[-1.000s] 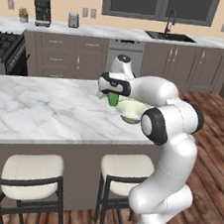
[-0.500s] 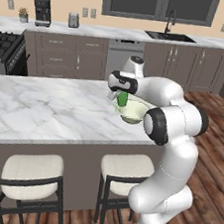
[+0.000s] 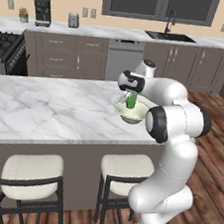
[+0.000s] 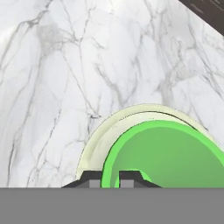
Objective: Place the cup inside the bowl on the dining table and move the bowl to any counter.
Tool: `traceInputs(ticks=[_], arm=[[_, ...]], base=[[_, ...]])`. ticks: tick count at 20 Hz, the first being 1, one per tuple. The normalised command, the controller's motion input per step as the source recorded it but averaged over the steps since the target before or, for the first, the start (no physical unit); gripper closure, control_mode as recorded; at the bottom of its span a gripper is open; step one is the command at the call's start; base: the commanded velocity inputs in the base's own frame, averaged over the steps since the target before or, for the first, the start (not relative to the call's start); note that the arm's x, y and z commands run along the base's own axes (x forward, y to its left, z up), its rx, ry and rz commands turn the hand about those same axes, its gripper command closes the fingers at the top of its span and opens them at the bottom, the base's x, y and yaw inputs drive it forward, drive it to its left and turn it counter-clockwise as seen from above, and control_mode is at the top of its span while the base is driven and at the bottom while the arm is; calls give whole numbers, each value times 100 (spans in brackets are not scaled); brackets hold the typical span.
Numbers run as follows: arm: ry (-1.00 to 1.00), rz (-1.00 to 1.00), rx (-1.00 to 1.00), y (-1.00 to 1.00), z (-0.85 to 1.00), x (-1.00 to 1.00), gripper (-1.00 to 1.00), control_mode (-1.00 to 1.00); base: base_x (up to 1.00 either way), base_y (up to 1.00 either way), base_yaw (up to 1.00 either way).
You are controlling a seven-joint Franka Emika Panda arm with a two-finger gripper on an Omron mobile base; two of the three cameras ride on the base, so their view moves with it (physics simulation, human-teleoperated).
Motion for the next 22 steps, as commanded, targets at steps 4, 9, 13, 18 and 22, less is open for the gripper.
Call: traceInputs(ticks=[4,9,13,18,22], arm=[[0,7,0,-42,-8,13,100,-100],[0,5,0,-27,-1,6,100,-100],[0,4,0,-13,-4,11,100,-100],[0,4,1,-1,-9,15,100,-100],[0,4,3,0,-12,13,100,-100]], base=[[0,0,0],[0,0,0],[0,0,0],[0,0,0],[0,0,0]])
